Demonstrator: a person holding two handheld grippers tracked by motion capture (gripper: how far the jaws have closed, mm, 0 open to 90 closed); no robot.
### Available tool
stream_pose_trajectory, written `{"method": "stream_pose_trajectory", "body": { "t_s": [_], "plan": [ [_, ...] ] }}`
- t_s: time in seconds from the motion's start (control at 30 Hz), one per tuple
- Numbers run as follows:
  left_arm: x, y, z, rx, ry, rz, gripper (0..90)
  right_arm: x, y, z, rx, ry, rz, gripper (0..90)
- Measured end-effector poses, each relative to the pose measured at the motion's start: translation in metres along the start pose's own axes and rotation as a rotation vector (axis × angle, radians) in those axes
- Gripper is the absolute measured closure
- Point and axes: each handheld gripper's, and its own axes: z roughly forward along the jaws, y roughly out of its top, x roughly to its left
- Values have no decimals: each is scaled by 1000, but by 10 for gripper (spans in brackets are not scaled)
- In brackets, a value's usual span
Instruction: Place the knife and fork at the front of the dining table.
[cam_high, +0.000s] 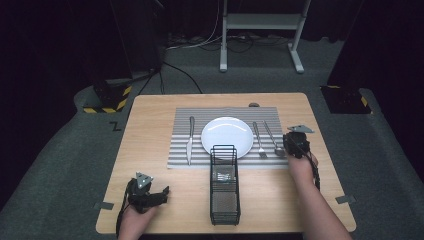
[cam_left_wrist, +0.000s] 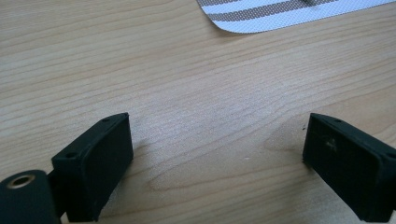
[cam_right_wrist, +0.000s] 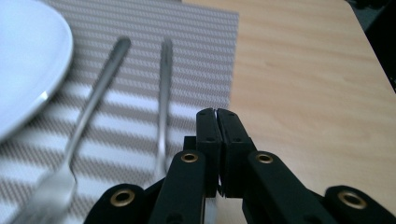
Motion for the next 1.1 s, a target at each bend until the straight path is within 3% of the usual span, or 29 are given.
{"method": "stream_pose_trajectory", "body": {
  "t_s": [0.2,0.3,0.43,0.5,0.83,0.97,1.03,1.1],
  "plan": [
    [0,0,0,0,0,0,85,-2,-23,-9,21,-15,-35,874],
    [0,0,0,0,0,0,85,3,-29,-9,45,-1,-52,871],
    [0,0,0,-2,0,-2,85,13,-34,-14,29,39,-57,872],
    [0,0,0,0,0,0,85,17,-36,-17,23,35,-63,856],
    [0,-1,-1,1,-3,-1,87,12,-61,-47,1,61,-5,585],
    [0,-1,-1,1,-3,-1,87,6,-79,-62,35,112,66,465],
    [0,-1,-1,-1,-2,-1,88,5,-86,-72,40,105,57,406],
    [0,-1,-1,0,-1,0,89,5,-93,-79,51,94,17,317]
  ]
}}
